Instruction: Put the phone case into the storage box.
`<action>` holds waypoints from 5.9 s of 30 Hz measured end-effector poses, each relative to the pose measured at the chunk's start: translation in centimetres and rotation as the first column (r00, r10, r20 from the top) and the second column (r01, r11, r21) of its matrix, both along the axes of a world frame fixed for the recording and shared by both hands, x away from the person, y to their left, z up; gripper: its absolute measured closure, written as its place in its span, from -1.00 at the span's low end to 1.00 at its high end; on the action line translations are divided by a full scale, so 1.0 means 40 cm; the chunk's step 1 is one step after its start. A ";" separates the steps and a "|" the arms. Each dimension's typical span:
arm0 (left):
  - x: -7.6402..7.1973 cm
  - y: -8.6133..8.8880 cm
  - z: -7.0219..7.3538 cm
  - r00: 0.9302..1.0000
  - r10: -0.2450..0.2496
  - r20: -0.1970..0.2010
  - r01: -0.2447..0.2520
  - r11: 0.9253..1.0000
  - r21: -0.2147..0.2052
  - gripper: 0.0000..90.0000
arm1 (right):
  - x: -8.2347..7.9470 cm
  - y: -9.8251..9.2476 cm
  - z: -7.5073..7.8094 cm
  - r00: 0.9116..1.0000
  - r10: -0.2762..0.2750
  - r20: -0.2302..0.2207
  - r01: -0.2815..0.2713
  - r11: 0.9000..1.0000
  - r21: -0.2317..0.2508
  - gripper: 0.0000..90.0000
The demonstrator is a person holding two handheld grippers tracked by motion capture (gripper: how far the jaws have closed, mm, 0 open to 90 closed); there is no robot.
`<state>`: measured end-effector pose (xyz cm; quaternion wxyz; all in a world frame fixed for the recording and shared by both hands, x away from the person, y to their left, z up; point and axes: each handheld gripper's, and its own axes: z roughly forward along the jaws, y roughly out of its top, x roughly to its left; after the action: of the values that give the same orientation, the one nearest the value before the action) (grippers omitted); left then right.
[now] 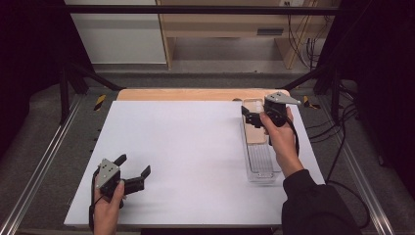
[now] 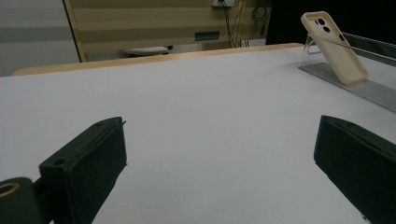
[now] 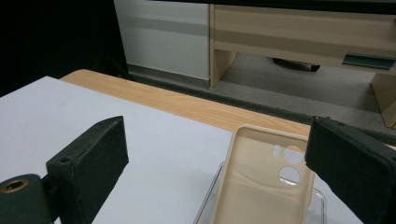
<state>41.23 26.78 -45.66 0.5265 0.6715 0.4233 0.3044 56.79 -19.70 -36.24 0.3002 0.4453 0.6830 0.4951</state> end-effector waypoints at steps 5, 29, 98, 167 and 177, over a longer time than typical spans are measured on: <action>-0.001 0.003 -0.001 1.000 0.003 0.001 -0.003 1.000 0.003 -0.95 | -0.007 -0.002 0.006 1.000 0.013 -0.004 -0.012 1.000 0.001 -0.87; -0.010 0.044 0.005 0.999 0.043 0.007 -0.043 0.998 -0.040 -0.95 | -0.066 -0.046 0.081 0.998 0.046 0.052 -0.049 0.997 0.061 -0.90; -0.028 0.033 0.008 1.000 0.018 0.005 -0.018 1.000 -0.023 -0.95 | -0.168 -0.198 0.075 0.997 0.008 0.073 -0.015 0.995 0.103 -0.93; -0.039 0.043 0.009 0.999 -0.008 0.034 0.008 1.000 -0.020 -0.96 | -0.336 -0.296 -0.062 0.980 0.045 0.192 -0.056 0.997 0.050 -0.93; -0.048 0.049 0.008 0.999 -0.016 0.040 0.017 0.999 -0.032 -0.96 | -0.361 -0.304 -0.099 0.981 0.043 0.188 -0.054 0.997 0.056 -0.93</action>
<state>39.33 28.74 -45.36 0.5482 0.6602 0.4119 0.3066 42.33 -31.87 -40.21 0.3369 0.3891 0.6471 0.5625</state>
